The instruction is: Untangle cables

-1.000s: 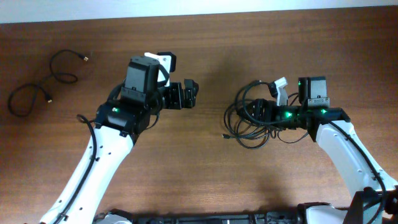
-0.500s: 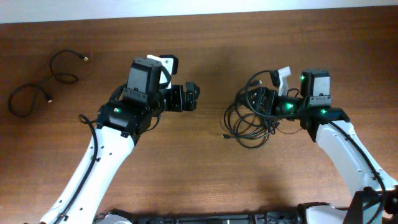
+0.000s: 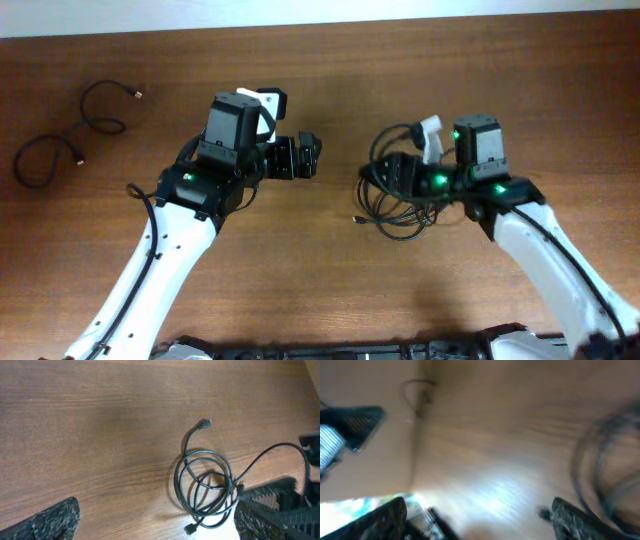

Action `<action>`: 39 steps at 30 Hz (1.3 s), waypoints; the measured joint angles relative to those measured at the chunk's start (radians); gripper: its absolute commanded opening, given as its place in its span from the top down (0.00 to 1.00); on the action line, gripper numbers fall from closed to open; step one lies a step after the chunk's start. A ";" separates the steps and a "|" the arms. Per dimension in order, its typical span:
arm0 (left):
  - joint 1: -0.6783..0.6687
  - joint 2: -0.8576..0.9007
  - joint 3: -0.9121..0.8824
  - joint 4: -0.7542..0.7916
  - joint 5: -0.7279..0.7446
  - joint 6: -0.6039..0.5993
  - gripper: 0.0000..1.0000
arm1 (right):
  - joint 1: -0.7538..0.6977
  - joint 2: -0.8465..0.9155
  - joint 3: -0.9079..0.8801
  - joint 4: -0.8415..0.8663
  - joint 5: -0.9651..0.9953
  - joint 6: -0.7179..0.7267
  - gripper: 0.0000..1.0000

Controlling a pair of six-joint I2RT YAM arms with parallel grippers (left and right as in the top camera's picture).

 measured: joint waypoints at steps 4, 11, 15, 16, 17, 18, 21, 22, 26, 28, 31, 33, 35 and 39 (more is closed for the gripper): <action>0.000 0.006 0.000 -0.002 0.000 0.000 0.07 | 0.000 -0.177 0.011 -0.226 0.176 -0.052 0.10; -0.063 0.084 0.000 0.008 -0.001 -0.014 0.22 | 0.000 -0.446 0.019 -0.492 0.504 -0.078 0.09; -0.153 0.169 0.000 0.027 -0.001 -0.018 0.24 | 0.000 -0.473 0.019 -0.537 0.586 -0.081 0.09; -0.173 0.193 0.000 0.032 -0.001 -0.018 0.24 | 0.000 -0.471 0.019 -0.546 0.596 -0.082 0.09; -0.195 0.221 0.000 0.038 0.000 -0.018 0.23 | 0.000 -0.468 0.019 -0.549 0.605 -0.082 0.03; -0.209 0.239 0.000 0.040 0.000 -0.018 0.22 | 0.000 -0.464 0.019 -0.546 0.610 -0.081 0.01; -0.237 0.267 0.000 0.043 0.000 -0.018 0.21 | 0.000 -0.435 0.019 -0.463 0.607 -0.081 0.01; -0.237 0.267 0.000 0.044 0.000 -0.018 0.21 | 0.000 -0.419 0.019 -0.414 0.594 -0.082 0.01; -0.237 0.267 0.000 0.046 -0.002 -0.018 0.22 | 0.003 -0.321 0.032 -0.195 0.468 -0.108 0.07; -0.237 0.267 0.000 0.046 -0.003 -0.018 0.23 | 0.014 -0.221 0.084 -0.180 0.407 -0.131 0.12; -0.232 0.267 0.000 0.025 -0.004 -0.018 0.24 | 0.042 0.009 0.323 -0.272 0.356 -0.201 0.14; -0.199 0.267 0.000 -0.017 -0.010 -0.029 0.23 | 0.048 0.131 0.526 -0.368 0.342 -0.217 0.14; -0.135 0.259 0.000 -0.062 -0.010 -0.046 0.21 | 0.055 0.217 0.703 -0.447 0.331 -0.237 0.14; 0.060 0.211 0.000 -0.095 -0.028 -0.067 0.20 | 0.119 0.330 0.981 -0.533 0.321 -0.290 0.13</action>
